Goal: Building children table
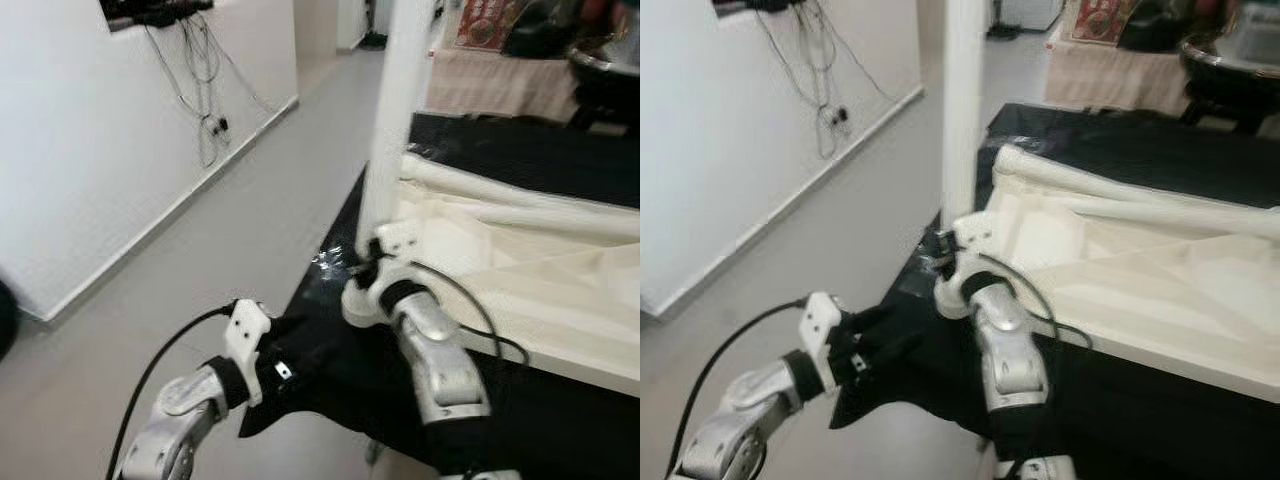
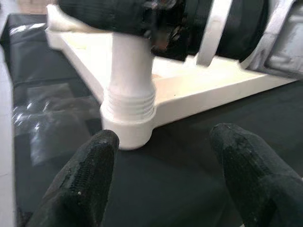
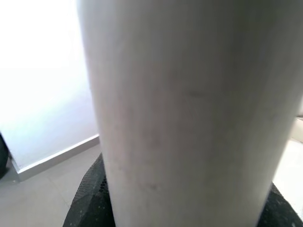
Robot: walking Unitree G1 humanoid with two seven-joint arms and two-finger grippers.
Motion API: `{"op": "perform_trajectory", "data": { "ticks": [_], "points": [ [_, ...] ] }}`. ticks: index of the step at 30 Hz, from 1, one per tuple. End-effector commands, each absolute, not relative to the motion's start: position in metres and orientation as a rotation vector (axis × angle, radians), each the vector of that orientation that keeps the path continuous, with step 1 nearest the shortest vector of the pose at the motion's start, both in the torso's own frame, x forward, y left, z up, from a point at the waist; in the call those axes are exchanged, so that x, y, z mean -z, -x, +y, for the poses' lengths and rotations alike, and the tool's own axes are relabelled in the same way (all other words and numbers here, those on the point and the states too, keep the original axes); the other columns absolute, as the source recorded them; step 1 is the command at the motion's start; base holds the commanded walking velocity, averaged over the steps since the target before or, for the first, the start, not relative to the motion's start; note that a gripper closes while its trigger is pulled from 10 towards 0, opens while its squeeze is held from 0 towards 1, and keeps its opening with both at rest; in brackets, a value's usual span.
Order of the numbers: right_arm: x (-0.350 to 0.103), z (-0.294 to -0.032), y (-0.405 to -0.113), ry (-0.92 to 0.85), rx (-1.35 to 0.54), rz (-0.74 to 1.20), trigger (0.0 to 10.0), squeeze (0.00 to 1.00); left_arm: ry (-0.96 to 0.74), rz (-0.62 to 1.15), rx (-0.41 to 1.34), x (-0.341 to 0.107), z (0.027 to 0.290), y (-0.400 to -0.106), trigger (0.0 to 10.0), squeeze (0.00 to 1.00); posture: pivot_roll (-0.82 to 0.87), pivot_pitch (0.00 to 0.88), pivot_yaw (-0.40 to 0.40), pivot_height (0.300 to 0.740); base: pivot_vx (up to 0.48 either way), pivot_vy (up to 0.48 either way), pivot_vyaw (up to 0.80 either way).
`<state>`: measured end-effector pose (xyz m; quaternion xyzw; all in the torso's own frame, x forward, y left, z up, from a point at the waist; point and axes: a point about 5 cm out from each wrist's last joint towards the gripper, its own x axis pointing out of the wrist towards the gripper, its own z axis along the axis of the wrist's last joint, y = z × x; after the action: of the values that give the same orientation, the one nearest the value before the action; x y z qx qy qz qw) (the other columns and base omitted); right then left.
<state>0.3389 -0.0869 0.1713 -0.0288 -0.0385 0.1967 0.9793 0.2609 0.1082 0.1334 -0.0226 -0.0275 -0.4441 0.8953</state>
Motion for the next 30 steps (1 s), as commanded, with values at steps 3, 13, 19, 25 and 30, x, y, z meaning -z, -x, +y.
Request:
{"op": "perform_trajectory", "data": {
  "ticks": [3, 13, 19, 25, 30],
  "points": [
    [-0.144, -0.088, -0.342, 0.077, -0.402, 0.038, 2.4, 0.0, 0.046, -0.042, 0.922, -0.129, 0.111, -0.261, 10.0, 0.0, 0.0, 0.097, 0.025, 0.74, 0.0, 0.0, 0.0],
    [-0.167, -0.079, -0.342, -0.003, -0.61, -0.028, 10.0, 1.0, 0.026, -0.055, 0.894, -0.13, 0.111, -0.265, 10.0, 0.0, 0.02, 0.093, 0.028, 0.74, 0.0, 0.0, 0.0],
    [-0.189, -0.083, -0.34, 0.055, -1.05, -0.063, 10.0, 0.0, 0.017, -0.058, 0.913, -0.13, 0.105, -0.266, 10.0, 0.0, 0.03, 0.097, 0.012, 0.74, 0.0, 0.0, 0.0],
    [-0.206, -0.097, -0.357, 0.14, -1.167, -0.071, 10.0, 0.0, 0.018, -0.066, 0.908, -0.13, 0.103, -0.264, 10.0, 0.0, 0.04, 0.104, -0.001, 0.74, 0.0, 0.0, 0.0],
    [-0.218, -0.101, -0.367, 0.12, -1.167, -0.08, 8.7, 0.0, 0.018, -0.069, 0.905, -0.129, 0.102, -0.261, 10.0, 0.0, 0.05, 0.115, -0.014, 0.74, 0.0, 0.0, 0.0]
  ]
}}
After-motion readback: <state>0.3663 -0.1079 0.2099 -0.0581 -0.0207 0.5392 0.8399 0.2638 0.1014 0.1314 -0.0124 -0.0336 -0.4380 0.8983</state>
